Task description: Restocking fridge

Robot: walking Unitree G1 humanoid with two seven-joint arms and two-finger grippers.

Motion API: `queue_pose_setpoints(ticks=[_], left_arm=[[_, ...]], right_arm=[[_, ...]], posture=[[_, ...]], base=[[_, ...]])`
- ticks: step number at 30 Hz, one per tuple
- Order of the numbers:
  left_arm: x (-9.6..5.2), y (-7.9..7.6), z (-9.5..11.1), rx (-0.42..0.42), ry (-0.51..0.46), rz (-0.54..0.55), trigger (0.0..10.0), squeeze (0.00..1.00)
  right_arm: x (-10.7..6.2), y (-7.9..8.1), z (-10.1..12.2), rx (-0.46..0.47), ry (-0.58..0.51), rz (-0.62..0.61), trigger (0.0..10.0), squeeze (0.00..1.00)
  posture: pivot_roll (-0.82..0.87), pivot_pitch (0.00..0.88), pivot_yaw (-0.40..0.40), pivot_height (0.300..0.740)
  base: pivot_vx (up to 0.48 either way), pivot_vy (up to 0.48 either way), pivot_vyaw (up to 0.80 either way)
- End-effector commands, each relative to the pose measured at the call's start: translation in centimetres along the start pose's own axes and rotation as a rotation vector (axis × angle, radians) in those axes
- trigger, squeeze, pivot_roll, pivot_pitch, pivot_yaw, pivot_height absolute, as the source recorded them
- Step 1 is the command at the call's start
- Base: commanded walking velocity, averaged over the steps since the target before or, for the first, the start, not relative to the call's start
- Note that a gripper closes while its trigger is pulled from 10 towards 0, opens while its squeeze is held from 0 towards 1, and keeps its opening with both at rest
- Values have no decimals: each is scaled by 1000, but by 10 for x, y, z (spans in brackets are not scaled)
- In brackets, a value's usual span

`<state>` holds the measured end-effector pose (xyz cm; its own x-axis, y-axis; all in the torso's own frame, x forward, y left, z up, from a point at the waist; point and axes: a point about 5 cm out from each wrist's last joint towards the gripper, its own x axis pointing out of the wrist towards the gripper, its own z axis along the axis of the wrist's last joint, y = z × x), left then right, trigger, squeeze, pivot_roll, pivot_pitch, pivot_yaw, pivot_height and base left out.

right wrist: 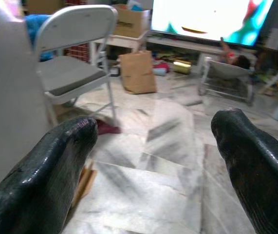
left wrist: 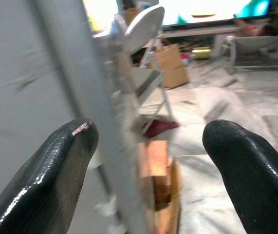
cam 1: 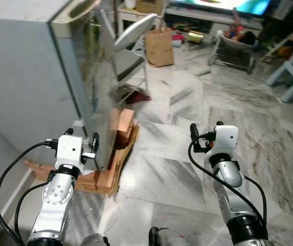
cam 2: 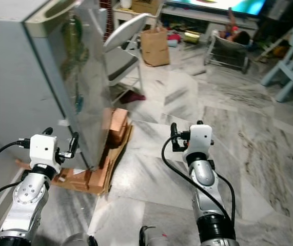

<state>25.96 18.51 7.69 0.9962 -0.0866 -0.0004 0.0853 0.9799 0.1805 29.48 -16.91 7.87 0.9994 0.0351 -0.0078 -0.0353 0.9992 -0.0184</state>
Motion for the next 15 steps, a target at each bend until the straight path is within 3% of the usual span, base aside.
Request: queue_pose_setpoints(ticks=[1,6,15], left_arm=[[0,-1,3,-8,-14,-9,10000,0],[-1,0,1,-8,-7,0,10000,0],[-5,3,0,-16,-3,35,10000,0]], right_arm=[[-1,-3,1,-3,3,-9,10000,0],[-2,-2,0,-5,5,-1,10000,0],[-2,-4,-1,-11,13,1,10000,0]], posture=[[96,77,-66,740],[96,79,-69,740],[95,83,-72,740]], base=[[307,0,-531],[279,0,-278],[0,0,-47]])
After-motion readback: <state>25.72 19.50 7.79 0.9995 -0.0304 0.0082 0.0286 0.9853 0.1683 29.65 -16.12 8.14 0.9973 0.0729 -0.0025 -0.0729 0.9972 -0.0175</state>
